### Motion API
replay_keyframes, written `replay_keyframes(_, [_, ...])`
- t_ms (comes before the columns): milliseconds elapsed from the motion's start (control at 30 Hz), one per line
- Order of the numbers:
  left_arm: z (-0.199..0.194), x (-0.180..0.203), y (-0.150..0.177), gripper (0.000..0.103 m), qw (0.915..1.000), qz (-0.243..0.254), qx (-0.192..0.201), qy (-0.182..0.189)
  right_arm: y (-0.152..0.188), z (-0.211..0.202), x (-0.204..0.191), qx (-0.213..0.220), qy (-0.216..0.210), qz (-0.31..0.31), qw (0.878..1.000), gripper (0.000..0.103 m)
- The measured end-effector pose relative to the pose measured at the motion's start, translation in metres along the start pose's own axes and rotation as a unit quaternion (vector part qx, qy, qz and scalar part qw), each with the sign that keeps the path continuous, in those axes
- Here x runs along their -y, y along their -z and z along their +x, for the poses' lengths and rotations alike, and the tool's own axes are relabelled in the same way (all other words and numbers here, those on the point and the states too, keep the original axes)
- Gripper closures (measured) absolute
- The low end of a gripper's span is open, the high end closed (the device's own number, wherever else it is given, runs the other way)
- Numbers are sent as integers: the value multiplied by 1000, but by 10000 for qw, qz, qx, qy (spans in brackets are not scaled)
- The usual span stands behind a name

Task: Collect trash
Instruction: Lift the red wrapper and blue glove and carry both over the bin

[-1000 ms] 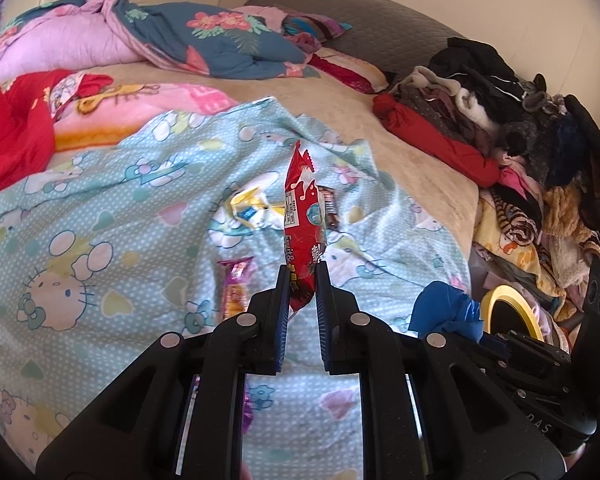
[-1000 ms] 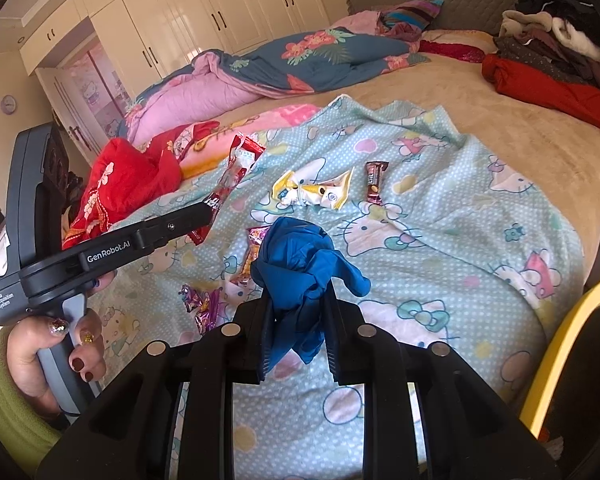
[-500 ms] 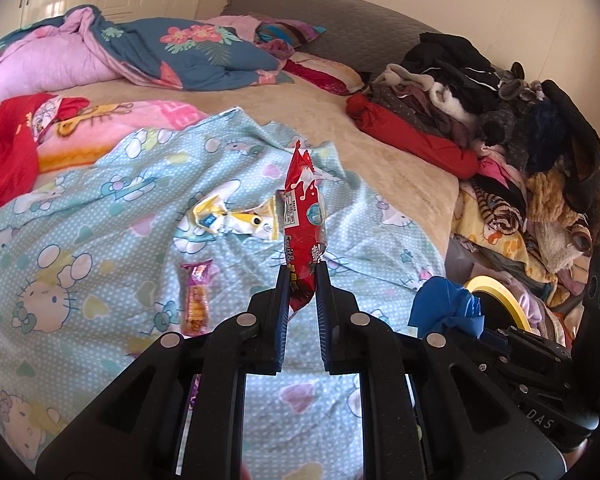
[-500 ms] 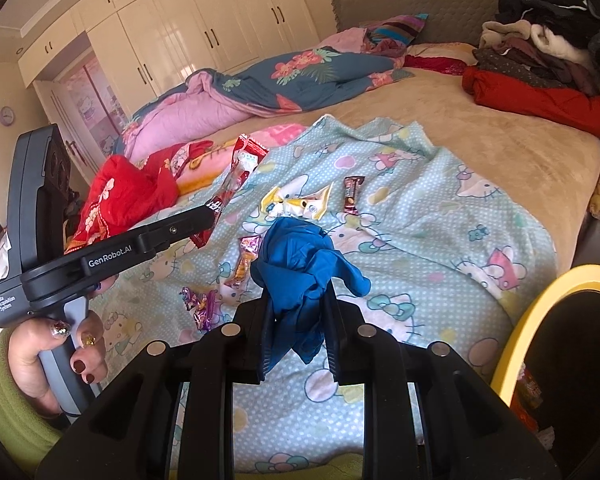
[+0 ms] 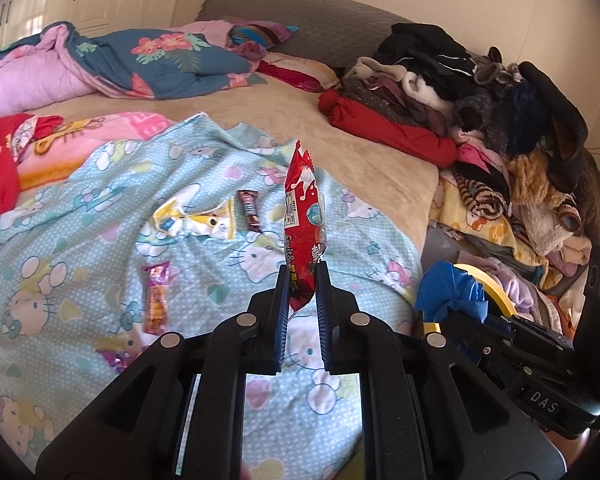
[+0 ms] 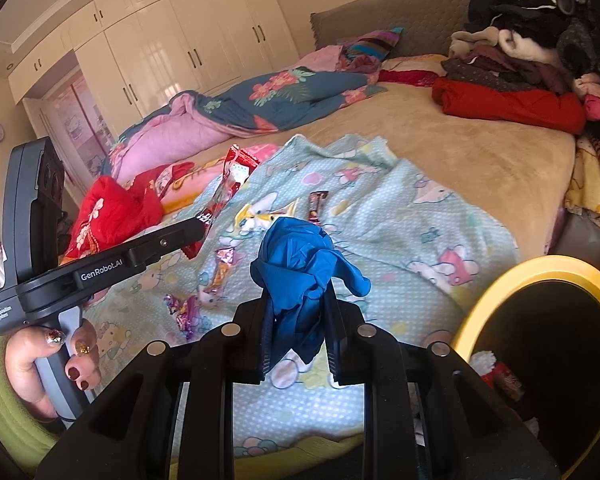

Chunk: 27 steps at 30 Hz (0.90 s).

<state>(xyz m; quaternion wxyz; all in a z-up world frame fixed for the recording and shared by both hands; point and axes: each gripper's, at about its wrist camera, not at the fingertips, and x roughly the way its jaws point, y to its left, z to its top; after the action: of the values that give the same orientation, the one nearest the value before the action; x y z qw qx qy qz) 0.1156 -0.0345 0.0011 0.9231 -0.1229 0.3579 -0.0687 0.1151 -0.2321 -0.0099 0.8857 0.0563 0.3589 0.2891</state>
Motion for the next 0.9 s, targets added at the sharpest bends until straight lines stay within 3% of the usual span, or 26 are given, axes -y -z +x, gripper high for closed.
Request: replay_keyframes(900, [18, 74, 14, 95, 9966, 617, -261, 479, 18, -52, 64, 434, 431, 639, 9961, 82])
